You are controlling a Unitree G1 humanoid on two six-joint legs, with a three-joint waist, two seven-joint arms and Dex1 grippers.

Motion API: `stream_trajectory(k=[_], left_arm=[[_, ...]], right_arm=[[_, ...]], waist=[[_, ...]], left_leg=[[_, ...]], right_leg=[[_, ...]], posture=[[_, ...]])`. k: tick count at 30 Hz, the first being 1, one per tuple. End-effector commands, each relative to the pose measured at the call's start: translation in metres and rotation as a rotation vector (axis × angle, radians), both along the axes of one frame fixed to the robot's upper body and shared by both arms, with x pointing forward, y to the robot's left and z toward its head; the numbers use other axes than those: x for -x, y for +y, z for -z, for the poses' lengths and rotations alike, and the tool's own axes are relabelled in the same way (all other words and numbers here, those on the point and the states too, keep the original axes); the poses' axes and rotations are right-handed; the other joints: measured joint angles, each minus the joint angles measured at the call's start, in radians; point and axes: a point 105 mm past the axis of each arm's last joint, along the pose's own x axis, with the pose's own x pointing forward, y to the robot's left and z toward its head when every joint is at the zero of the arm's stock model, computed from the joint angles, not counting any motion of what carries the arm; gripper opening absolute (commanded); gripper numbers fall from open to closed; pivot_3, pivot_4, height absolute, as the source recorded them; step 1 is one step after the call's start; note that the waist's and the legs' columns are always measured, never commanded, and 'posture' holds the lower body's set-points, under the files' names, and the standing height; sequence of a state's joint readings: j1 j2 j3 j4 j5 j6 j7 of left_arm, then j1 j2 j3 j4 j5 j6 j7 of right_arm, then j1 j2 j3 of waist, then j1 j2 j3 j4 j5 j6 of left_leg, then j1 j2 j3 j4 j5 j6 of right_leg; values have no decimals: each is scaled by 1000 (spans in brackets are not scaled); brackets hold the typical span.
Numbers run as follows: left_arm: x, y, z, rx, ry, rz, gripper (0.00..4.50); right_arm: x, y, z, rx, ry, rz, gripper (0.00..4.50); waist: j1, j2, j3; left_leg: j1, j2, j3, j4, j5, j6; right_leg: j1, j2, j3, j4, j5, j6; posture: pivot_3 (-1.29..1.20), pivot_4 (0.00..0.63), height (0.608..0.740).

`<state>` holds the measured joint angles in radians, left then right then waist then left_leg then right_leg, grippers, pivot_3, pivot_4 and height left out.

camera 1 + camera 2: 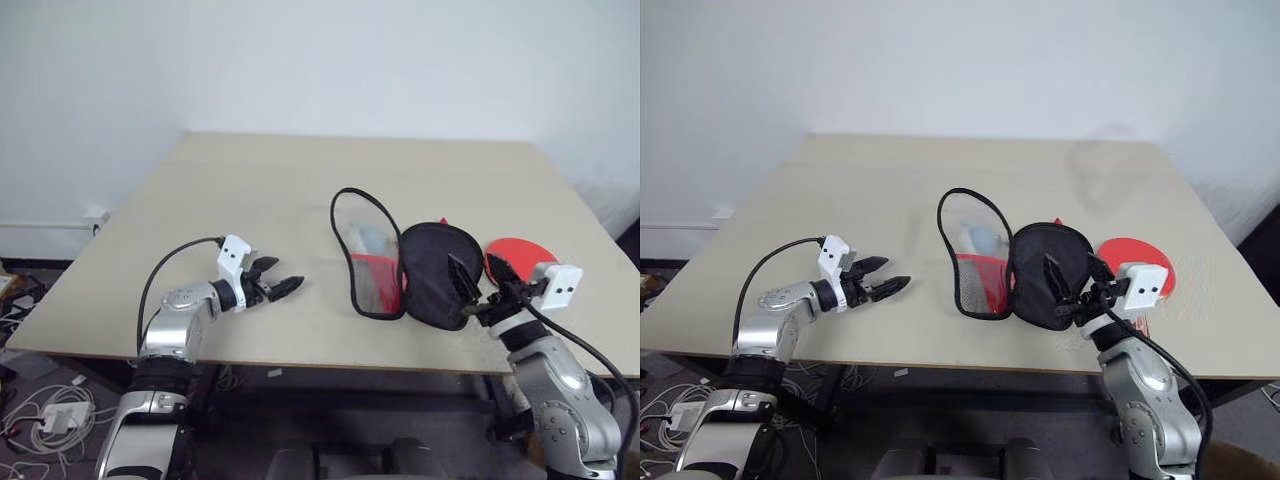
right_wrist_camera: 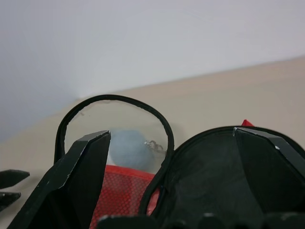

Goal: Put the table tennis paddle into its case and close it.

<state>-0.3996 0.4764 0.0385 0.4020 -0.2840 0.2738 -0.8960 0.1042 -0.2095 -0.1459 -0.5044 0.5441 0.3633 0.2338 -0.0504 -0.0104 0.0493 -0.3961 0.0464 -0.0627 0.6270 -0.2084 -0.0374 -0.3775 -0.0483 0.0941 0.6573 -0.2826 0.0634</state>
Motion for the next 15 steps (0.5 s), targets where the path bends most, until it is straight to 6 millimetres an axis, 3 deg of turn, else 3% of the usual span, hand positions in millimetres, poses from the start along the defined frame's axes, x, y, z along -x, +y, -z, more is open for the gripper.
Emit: stream_trajectory(k=[1, 6, 15], left_arm=[[-4, 6, -18, -14, -68, -5, 4500], [-4, 3, -24, 4, -68, -3, 4500], [3, -10, -32, -8, -40, 59, 4500]], right_arm=[[-3, 2, -12, 2, -56, 11, 4485], [-7, 1, -11, -3, -54, 49, 4485], [-23, -35, 6, 89, 102, 293, 4485]], waist=[[0, 0, 0], [0, -1, 1], [0, -1, 1]], left_leg=[[0, 0, 0, 0, 0, 0], [0, 0, 0, 0, 0, 0], [-1, 0, 0, 0, 0, 0]], right_leg=[[0, 0, 0, 0, 0, 0], [0, 0, 0, 0, 0, 0], [-1, 0, 0, 0, 0, 0]], posture=[[0, 0, 740], [0, 0, 740], [0, 0, 740]])
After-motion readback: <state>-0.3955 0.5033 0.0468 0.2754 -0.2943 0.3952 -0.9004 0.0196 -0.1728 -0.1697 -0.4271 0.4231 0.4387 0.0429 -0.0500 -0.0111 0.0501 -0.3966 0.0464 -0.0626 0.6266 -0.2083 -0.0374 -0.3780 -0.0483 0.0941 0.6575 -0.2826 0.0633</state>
